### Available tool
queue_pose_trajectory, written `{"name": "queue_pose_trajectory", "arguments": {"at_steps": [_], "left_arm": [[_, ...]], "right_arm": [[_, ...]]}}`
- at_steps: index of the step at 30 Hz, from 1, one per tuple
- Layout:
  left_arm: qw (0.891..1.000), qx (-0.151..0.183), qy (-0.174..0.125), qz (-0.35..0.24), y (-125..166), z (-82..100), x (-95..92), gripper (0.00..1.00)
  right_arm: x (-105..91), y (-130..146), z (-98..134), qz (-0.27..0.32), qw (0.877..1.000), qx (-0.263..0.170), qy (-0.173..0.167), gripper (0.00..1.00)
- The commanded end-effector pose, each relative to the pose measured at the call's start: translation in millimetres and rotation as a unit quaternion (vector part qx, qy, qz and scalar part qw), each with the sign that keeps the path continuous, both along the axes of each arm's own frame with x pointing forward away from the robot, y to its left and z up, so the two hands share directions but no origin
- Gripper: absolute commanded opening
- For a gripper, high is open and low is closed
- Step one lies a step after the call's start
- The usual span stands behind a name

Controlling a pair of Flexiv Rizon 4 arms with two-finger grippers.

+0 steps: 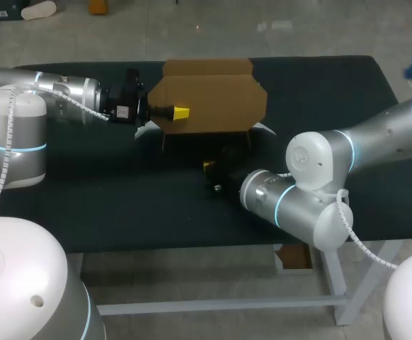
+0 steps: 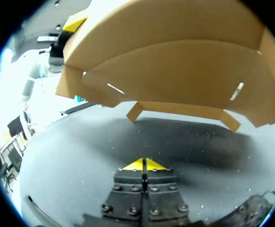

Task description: Assemble the packaging by folding the flat box into shape, placing the metal phone stand inside, and closing the box properly

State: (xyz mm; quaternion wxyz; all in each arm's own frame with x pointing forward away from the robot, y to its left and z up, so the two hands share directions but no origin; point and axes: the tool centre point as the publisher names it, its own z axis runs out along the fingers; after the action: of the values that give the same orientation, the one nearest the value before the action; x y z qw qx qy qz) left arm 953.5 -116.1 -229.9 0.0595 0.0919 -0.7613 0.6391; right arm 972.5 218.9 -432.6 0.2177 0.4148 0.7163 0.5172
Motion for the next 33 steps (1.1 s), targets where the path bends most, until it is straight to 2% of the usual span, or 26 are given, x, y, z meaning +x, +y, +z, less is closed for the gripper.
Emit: {"name": "queue_pose_trajectory", "arguments": {"at_steps": [1,33], "left_arm": [[1.0,-0.001,0.0,-0.001,0.5,-0.2,0.2,0.0],[1.0,-0.003,-0.005,0.0,1.0,2.6,0.1,0.0]], "right_arm": [[0.4,0.3,-4.9,-0.002,1.0,0.0,-0.002,0.0],[-2.8,5.5,1.9,0.006,1.0,0.0,-0.014,0.0]]}}
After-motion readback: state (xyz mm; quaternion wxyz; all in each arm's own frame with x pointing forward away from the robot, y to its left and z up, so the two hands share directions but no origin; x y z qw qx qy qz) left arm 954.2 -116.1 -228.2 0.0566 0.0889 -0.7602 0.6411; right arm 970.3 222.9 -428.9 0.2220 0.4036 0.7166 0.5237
